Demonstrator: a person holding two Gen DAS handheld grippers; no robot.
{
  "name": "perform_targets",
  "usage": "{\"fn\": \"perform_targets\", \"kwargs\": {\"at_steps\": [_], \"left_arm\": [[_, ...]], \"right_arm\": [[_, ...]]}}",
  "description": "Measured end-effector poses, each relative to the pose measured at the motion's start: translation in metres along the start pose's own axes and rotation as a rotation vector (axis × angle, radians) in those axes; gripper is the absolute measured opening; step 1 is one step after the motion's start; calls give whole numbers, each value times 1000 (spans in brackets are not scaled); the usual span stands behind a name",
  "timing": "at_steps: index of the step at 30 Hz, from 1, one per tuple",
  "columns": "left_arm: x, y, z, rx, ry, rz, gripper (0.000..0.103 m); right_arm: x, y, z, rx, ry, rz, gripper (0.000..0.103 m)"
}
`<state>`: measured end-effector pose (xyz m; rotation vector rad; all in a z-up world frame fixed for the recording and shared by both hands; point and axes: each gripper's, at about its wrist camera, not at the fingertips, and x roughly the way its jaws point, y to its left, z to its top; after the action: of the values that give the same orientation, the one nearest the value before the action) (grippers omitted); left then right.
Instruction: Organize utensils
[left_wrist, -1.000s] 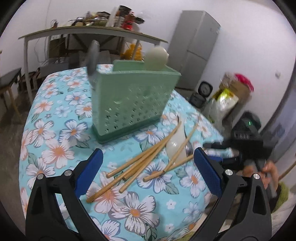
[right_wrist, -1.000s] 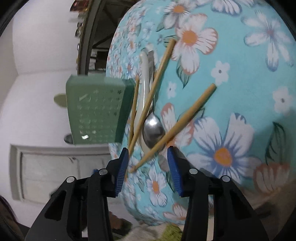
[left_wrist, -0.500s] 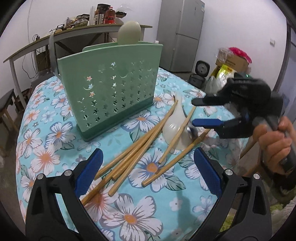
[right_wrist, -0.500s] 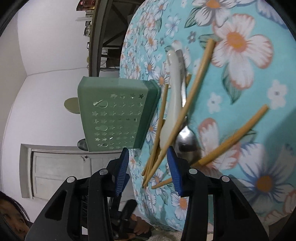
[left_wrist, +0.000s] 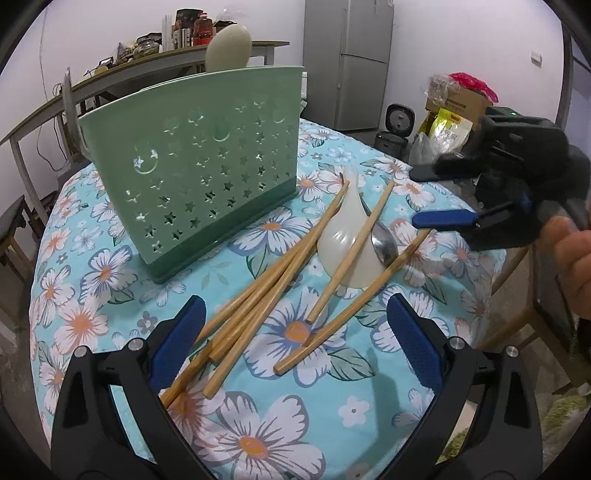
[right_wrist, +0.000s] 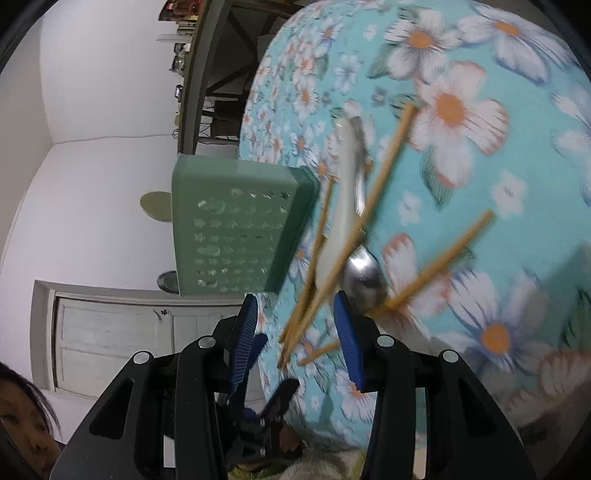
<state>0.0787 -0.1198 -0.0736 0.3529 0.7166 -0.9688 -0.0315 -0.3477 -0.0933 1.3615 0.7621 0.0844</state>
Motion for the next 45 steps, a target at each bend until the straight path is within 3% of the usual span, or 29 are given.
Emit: {"fn": "perform_targets", "kwargs": {"at_steps": [8, 14, 20, 31, 39, 45], "left_arm": [[18, -17, 1, 100, 40, 78, 95], [34, -8, 4, 61, 88, 121, 95], [35, 5, 13, 9, 60, 137, 95], [41, 18, 20, -25, 62, 153, 95], [38, 35, 26, -96, 36, 220, 95], [21, 44, 28, -135, -14, 254, 95]], "right_arm": [[5, -40, -6, 121, 21, -41, 43], [13, -42, 3, 140, -9, -3, 43], [15, -25, 12, 94, -30, 29, 43], [41, -8, 26, 62, 10, 22, 43], [77, 15, 50, 13, 44, 23, 43], [84, 38, 57, -108, 35, -48, 43]]}}
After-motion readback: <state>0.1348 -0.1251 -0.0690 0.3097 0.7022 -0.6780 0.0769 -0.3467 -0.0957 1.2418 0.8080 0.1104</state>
